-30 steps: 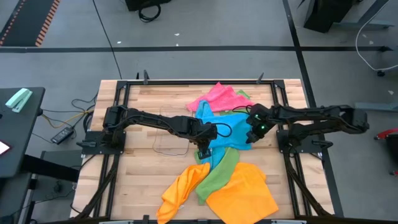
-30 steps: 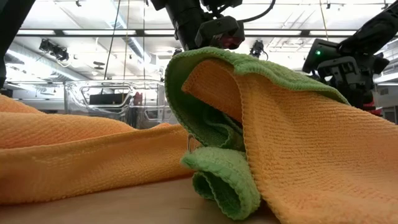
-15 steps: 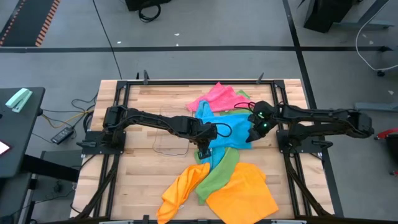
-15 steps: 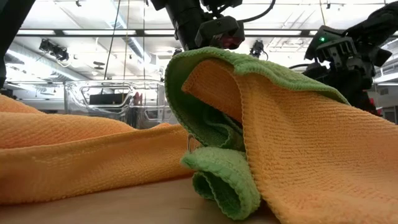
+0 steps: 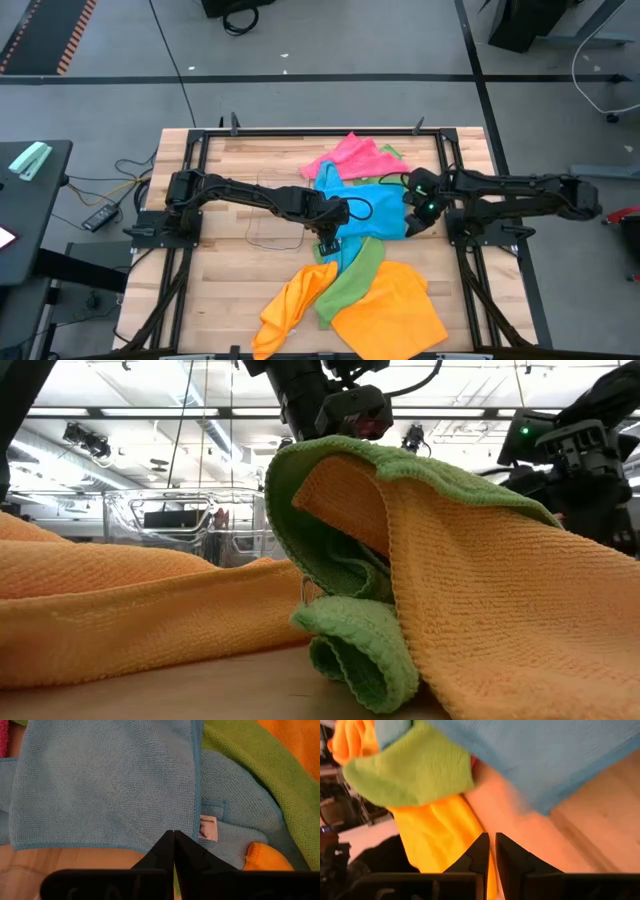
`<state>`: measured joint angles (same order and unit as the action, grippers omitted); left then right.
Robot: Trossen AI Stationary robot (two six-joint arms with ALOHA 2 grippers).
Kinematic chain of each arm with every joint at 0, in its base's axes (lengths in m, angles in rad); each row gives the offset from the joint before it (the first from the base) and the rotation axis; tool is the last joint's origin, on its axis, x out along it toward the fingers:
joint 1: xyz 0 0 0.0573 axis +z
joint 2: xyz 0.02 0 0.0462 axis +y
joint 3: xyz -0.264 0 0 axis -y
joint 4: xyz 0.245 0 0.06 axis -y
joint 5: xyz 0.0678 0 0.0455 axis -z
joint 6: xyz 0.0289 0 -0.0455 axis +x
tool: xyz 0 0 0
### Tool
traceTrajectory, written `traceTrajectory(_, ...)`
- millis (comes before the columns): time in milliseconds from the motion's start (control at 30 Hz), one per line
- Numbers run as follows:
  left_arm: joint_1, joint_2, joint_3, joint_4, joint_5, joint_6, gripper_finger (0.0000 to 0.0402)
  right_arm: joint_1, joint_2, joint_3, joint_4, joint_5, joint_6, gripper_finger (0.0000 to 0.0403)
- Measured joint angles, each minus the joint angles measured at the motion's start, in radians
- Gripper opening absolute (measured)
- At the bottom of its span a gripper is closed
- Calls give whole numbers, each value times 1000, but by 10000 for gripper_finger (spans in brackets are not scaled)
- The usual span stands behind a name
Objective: Fold microfiber towels
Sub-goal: Fold the left blue towel
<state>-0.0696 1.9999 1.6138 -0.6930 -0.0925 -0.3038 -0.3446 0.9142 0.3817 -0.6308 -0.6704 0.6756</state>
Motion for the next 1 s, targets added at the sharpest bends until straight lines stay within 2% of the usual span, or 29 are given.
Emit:
traceTrajectory(133,0,0,0,0,0,0,18,56,0,0,2,17,14,39)
traceTrajectory(333,0,0,0,0,0,0,23,85,2,0,2,144,28,40)
traceTrajectory(567,0,0,0,1,0,0,13,113,2,0,74,222,-98,74)
traceTrajectory(667,0,0,0,1,0,0,18,177,4,0,73,333,-179,97)
traceTrajectory(800,1,0,0,1,0,2,24,305,12,0,120,440,-204,125)
traceTrajectory(900,2,0,0,2,0,6,21,390,13,0,147,541,-164,139)
traceTrajectory(1000,2,0,0,1,0,5,15,437,13,26,139,592,-132,142)
